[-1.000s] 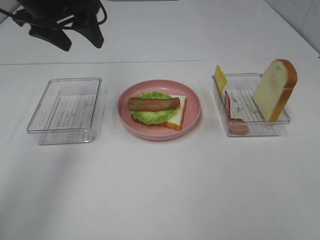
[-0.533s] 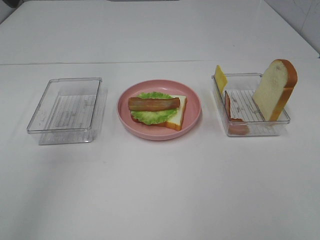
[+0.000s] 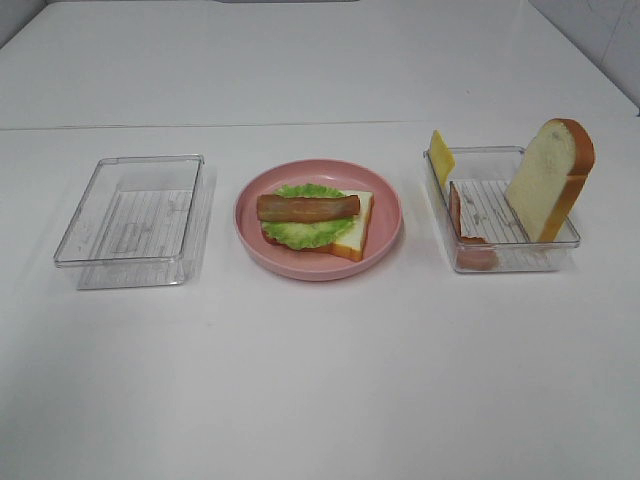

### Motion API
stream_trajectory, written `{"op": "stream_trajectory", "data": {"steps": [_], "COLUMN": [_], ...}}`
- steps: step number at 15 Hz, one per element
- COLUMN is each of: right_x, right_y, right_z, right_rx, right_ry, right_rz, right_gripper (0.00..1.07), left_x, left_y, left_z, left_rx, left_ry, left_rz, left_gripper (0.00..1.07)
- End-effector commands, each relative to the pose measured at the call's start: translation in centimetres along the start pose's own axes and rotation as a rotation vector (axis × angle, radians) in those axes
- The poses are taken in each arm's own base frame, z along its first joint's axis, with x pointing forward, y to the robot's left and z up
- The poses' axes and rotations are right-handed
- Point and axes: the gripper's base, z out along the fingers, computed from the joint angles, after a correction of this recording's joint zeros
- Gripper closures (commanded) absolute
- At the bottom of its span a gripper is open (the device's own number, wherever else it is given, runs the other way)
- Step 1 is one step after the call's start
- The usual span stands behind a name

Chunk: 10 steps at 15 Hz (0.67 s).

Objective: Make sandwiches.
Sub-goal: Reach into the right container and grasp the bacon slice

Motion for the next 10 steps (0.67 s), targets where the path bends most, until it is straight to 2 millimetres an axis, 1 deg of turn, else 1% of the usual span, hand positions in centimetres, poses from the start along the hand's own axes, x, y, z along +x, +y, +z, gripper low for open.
{"op": "stream_trajectory", "data": {"steps": [1,3,4,5,6,8,10], "right_x": [0.1,0.1,0.1,0.1,0.1,0.1,0.1], "right_y": [0.0,0.0,0.0,0.0,0.0,0.0,0.0], "right_z": [0.0,0.0,0.0,0.0,0.0,0.0,0.0], "right_rx": [0.000,0.000,0.000,0.000,0.000,0.000,0.000], "right_ry": [-0.014,-0.014,-0.014,-0.014,-0.014,-0.014,-0.014], "right_rz": [-0.009,-0.009,-0.009,-0.009,-0.009,-0.009,-0.009], "right_gripper": [0.27,0.27,0.27,0.27,0.27,0.27,0.27], "left_x": [4.4,8.1,8.9,10.4,12.5,14.8,16.5], "left_y": [0.6,1.0,1.1,1.2,1.4,1.5,1.6], "left_z": [-0.5,-1.1,-1.3,-1.5,-1.9,-2.1,-1.7], "left_rx": [0.000,0.009,0.011,0.014,0.025,0.044,0.062], "left_ry": [-0.039,-0.138,-0.172,-0.229,-0.323,-0.446,-0.533], "left_rz": [-0.004,0.041,0.059,0.089,0.126,0.124,0.121], "left_gripper": [0.35,0.35,0.35,0.35,0.35,0.35,0.35]}}
